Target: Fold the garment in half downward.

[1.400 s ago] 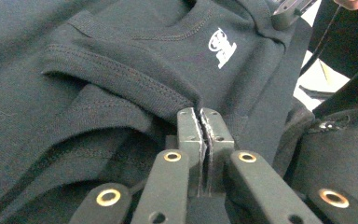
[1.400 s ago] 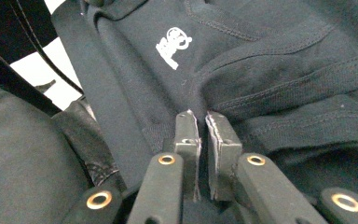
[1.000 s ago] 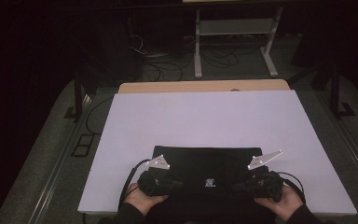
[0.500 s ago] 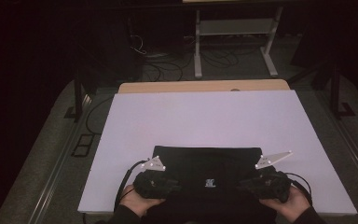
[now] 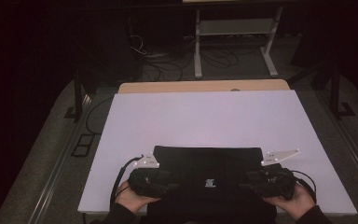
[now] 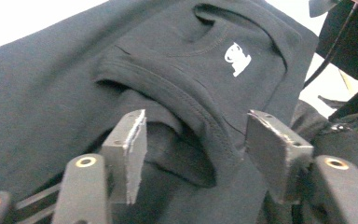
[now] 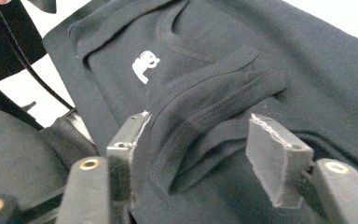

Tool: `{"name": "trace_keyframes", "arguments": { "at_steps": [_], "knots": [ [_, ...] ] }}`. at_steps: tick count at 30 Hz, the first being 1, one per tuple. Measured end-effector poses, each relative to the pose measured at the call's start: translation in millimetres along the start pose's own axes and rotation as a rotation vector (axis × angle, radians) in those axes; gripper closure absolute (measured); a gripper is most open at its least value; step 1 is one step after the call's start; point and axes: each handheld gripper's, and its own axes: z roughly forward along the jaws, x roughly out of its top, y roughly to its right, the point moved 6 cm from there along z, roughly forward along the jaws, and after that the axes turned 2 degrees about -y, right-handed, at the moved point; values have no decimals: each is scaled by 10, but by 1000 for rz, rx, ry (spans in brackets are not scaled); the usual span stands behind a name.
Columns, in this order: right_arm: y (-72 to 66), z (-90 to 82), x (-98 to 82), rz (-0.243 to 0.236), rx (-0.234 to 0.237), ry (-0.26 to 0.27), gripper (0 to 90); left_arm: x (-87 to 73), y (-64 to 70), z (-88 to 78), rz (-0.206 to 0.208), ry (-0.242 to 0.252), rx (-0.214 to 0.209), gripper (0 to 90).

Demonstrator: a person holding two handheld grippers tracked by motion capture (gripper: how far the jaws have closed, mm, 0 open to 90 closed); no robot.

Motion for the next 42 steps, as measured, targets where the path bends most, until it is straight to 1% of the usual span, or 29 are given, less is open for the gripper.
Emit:
{"name": "trace_keyframes", "arguments": {
  "at_steps": [3, 5, 7, 9, 11, 13, 14, 16, 17, 19, 20, 26, 30, 32, 34, 36, 37, 39, 42],
  "knots": [
    [23, -10, 15, -2, -2, 3, 306, 10, -27, -16, -9, 11, -8, 296],
    [42, -16, 33, -1, -10, 8, 220, 23, -36, -15, -18, 12, -13, 243],
    [58, -25, 55, 1, -22, 14, 171, 37, -40, -12, -11, 11, -15, 210],
    [67, -36, 78, 3, -24, 21, 126, 57, -41, -10, 0, 6, -22, 186],
    [78, -49, 101, 0, -29, 30, 114, 93, -47, -18, 9, 9, -25, 145],
    [88, -62, 124, 2, -40, 36, 37, 123, -58, -38, 21, 12, -30, 126],
    [99, -67, 135, -2, -51, 36, 7, 135, -64, -45, 15, 17, -32, 113],
    [121, -76, 148, 4, -66, 39, 0, 152, -94, -68, 21, 18, -28, 76],
    [132, -82, 152, 7, -65, 40, 0, 161, -114, -81, 22, 18, -24, 58],
    [153, -91, 157, 6, -58, 39, 0, 182, -143, -100, 11, 6, -32, 0],
    [163, -95, 160, 5, -61, 40, 0, 193, -155, -116, 16, 4, -35, 0],
    [207, -166, 192, -11, -59, 43, 0, 295, -228, -214, 29, 40, -13, 0],
    [257, -212, 210, -15, -65, 48, 0, 343, -261, -248, 43, 47, 0, 0],
    [283, -233, 218, -17, -68, 51, 0, 366, -272, -264, 41, 54, 3, 0],
    [309, -260, 228, -22, -72, 52, 0, 390, -296, -287, 51, 56, 7, 0],
    [331, -289, 239, -27, -75, 56, 0, 412, -311, -299, 46, 61, 9, 0],
    [339, -301, 244, -27, -75, 57, 0, 419, -324, -306, 57, 55, 14, 0],
    [355, -327, 257, -34, -76, 61, 0, 435, -342, -312, 65, 50, 18, 0],
    [388, -363, 280, -40, -79, 63, 0, 455, -360, -312, 65, 51, 18, 0]
  ]
}}
